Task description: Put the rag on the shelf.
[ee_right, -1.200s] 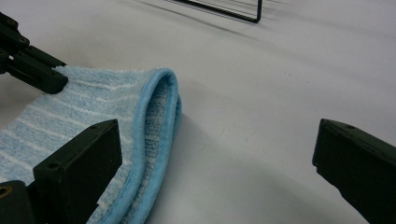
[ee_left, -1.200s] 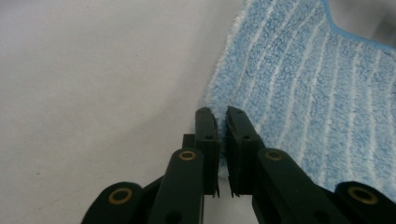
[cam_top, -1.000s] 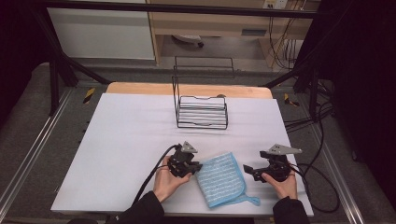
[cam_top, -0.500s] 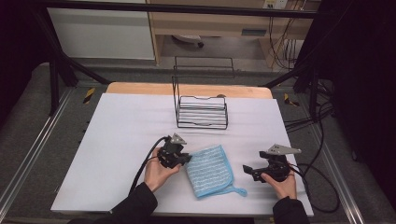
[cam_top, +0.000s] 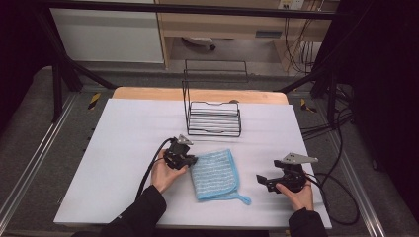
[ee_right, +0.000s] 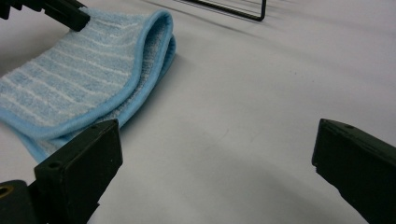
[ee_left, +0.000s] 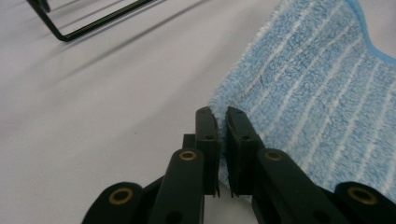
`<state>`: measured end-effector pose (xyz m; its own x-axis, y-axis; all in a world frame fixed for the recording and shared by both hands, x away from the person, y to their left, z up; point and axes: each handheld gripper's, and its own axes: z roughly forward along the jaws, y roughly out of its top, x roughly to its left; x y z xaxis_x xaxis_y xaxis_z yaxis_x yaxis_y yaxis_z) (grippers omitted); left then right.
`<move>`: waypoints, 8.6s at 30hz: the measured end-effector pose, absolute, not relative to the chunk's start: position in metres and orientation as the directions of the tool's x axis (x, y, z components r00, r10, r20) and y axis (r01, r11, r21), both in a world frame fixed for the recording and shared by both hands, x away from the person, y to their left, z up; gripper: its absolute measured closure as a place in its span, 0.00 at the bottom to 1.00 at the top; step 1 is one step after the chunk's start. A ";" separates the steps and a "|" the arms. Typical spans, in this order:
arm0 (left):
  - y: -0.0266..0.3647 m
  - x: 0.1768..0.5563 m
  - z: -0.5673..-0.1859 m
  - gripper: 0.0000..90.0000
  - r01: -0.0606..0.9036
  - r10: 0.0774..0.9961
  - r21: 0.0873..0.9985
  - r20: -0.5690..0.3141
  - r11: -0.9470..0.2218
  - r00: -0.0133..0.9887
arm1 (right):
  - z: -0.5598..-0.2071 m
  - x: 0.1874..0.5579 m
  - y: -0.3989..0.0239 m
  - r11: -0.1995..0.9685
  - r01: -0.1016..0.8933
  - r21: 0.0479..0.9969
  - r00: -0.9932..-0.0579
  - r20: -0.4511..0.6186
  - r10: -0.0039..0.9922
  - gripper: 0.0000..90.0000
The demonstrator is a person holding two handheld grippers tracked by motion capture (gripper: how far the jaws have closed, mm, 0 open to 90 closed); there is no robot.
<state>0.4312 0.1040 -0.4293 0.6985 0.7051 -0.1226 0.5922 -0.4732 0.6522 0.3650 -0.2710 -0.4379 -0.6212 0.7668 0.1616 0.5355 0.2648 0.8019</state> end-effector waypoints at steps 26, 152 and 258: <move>0.106 0.352 -0.411 0.52 0.538 0.629 0.666 -0.131 -0.517 0.767 | -0.438 0.364 -0.269 0.257 0.536 0.804 -0.619 0.168 0.767 0.03; 0.127 0.436 -0.449 0.88 0.605 0.693 0.686 -0.202 -0.404 0.692 | -0.420 0.407 -0.173 0.253 0.565 0.786 -0.634 0.216 0.743 0.17; 0.141 0.398 -0.353 0.92 0.387 0.641 0.886 -0.145 -0.254 0.754 | -0.360 0.387 -0.165 0.098 0.479 0.872 -0.666 0.288 0.689 0.90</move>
